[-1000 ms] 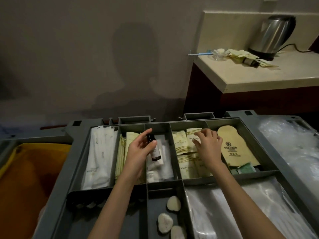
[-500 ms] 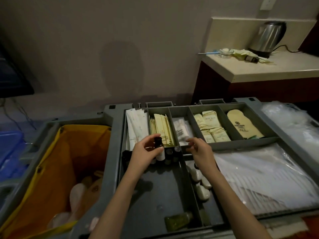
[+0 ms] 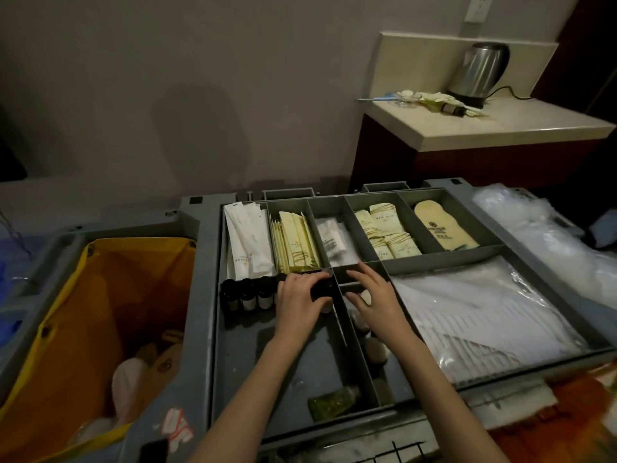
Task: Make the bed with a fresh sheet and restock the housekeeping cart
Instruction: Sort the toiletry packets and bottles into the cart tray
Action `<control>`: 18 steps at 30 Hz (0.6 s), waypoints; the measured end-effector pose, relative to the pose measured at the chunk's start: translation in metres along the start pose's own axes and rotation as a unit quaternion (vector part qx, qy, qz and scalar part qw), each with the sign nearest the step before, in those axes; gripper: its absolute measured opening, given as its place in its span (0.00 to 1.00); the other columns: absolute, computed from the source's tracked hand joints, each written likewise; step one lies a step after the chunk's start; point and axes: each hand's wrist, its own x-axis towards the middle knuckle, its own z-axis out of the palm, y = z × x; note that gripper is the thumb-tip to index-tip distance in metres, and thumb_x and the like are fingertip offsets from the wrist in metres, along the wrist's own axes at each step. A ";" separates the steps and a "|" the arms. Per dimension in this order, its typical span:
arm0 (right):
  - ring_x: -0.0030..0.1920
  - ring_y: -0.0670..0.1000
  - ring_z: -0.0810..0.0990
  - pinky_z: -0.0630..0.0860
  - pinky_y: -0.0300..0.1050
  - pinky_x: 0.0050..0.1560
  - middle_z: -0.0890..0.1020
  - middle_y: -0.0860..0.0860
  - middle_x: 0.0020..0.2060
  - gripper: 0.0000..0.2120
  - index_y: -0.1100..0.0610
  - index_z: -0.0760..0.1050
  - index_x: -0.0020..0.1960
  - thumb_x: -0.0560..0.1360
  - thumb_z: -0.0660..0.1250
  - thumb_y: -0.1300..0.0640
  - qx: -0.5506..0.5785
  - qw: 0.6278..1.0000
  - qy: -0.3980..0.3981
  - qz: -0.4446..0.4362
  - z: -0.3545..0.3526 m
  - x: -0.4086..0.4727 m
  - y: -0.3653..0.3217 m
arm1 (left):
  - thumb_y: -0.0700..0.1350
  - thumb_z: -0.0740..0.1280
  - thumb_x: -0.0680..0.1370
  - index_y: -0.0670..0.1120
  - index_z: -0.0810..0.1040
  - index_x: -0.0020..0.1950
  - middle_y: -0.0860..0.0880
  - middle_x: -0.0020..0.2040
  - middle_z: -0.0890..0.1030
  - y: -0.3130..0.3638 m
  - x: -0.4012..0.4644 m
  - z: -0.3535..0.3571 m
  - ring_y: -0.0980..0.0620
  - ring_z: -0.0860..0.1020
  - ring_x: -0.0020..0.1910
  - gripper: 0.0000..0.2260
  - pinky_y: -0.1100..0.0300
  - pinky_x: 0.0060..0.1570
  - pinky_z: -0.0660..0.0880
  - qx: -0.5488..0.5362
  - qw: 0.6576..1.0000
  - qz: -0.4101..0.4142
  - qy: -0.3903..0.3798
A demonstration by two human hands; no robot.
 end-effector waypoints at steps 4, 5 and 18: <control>0.76 0.46 0.51 0.47 0.59 0.75 0.58 0.46 0.75 0.25 0.47 0.66 0.71 0.76 0.67 0.50 -0.017 0.999 -0.035 0.001 -0.001 -0.008 0.006 | 0.46 0.74 0.71 0.52 0.79 0.62 0.52 0.53 0.80 0.001 -0.006 0.006 0.52 0.69 0.50 0.19 0.61 0.45 0.57 0.045 0.998 0.019 0.047; 0.76 0.45 0.48 0.43 0.57 0.75 0.56 0.45 0.76 0.25 0.46 0.64 0.71 0.76 0.66 0.49 -0.023 0.999 -0.044 -0.001 -0.001 -0.009 0.006 | 0.46 0.74 0.71 0.52 0.79 0.61 0.52 0.52 0.81 0.001 -0.007 0.007 0.52 0.69 0.49 0.19 0.60 0.44 0.56 0.050 0.997 0.023 0.052; 0.73 0.42 0.34 0.35 0.55 0.74 0.47 0.46 0.77 0.37 0.46 0.54 0.76 0.71 0.56 0.31 -0.131 0.987 -0.092 -0.013 -0.005 -0.016 0.011 | 0.47 0.79 0.63 0.57 0.84 0.51 0.47 0.59 0.76 -0.014 0.001 0.020 0.47 0.62 0.59 0.17 0.54 0.53 0.56 0.089 0.993 0.034 0.071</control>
